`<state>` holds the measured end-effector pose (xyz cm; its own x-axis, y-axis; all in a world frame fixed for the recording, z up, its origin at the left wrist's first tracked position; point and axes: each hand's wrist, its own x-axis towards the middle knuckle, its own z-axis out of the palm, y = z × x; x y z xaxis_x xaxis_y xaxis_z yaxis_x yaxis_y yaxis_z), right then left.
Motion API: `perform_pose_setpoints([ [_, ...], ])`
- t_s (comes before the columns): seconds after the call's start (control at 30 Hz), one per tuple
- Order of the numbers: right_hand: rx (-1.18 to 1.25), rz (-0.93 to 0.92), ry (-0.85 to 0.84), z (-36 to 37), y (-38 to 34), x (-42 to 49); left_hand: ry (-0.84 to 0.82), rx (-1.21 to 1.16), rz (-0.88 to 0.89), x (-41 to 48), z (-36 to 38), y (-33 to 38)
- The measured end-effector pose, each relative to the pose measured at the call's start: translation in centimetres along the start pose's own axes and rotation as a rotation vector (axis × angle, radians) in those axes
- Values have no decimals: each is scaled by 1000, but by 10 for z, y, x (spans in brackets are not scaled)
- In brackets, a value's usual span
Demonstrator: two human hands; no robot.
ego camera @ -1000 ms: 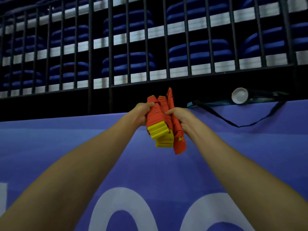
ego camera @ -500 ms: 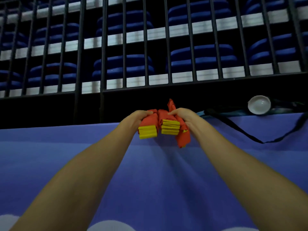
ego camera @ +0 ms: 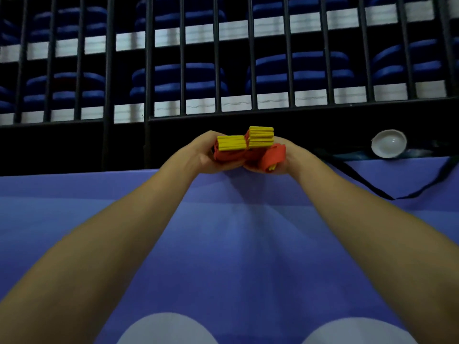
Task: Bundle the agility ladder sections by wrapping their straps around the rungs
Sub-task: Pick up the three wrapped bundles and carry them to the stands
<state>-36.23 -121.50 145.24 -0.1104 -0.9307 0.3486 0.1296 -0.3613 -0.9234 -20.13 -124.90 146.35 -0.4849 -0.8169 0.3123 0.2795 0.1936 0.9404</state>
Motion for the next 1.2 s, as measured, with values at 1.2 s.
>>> perform_pose_setpoints([
  [1.2,86,-31,-10,-17,-24,-48,-92,31,-102,-21,-7,13],
])
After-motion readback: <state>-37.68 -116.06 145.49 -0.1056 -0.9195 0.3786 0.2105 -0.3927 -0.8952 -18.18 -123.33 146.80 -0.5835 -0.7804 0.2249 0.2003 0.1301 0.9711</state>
